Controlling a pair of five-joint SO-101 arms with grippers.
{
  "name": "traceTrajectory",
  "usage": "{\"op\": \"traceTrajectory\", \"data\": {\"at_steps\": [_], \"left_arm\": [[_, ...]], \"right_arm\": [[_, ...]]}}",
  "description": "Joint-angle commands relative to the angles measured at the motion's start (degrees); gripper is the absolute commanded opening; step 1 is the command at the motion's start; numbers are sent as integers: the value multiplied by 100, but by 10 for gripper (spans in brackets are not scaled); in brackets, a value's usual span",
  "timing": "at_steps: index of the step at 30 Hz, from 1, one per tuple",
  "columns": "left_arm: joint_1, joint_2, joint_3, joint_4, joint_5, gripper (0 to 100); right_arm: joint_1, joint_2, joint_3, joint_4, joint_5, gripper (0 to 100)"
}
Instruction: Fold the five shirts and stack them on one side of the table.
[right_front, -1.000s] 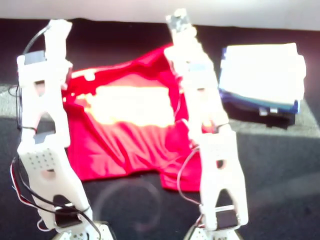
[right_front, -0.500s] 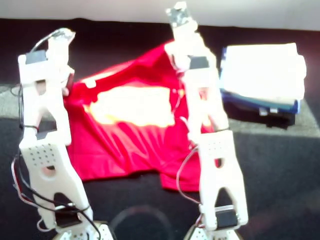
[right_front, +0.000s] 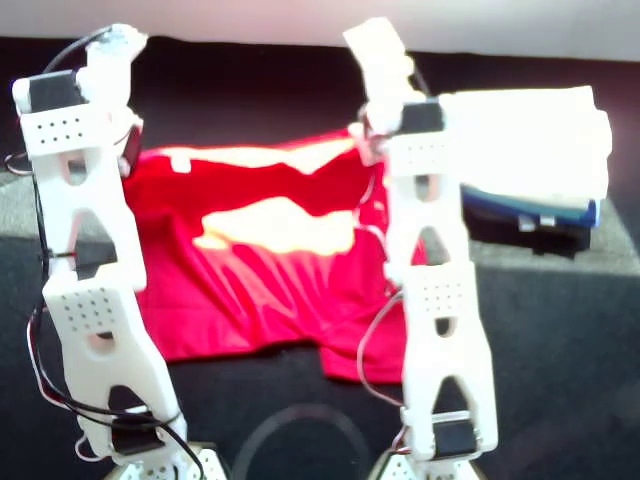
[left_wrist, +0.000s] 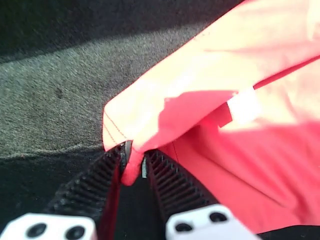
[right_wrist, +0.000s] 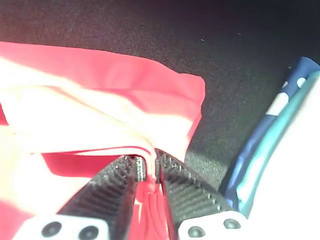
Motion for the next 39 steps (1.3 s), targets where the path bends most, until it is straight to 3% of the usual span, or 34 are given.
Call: {"op": "traceTrajectory", "data": {"at_steps": [1,10,24,35,39], "left_arm": [[163,-945,857,70,-44,9],[233,-2923,3890,9,-897,9],[242,-3846,5622,-97,-1134,9],[215,-3846,6862,-308,-1459,9],[207,-3846,6985,-299,-1459,9]], "right_arm": [[189,-884,-743,224,35,6],[215,-2044,-242,251,26,6],[189,-5736,6475,136,-519,6],[207,-8303,11371,-1842,-334,6],[224,-9244,12259,-1930,-114,6]]}}
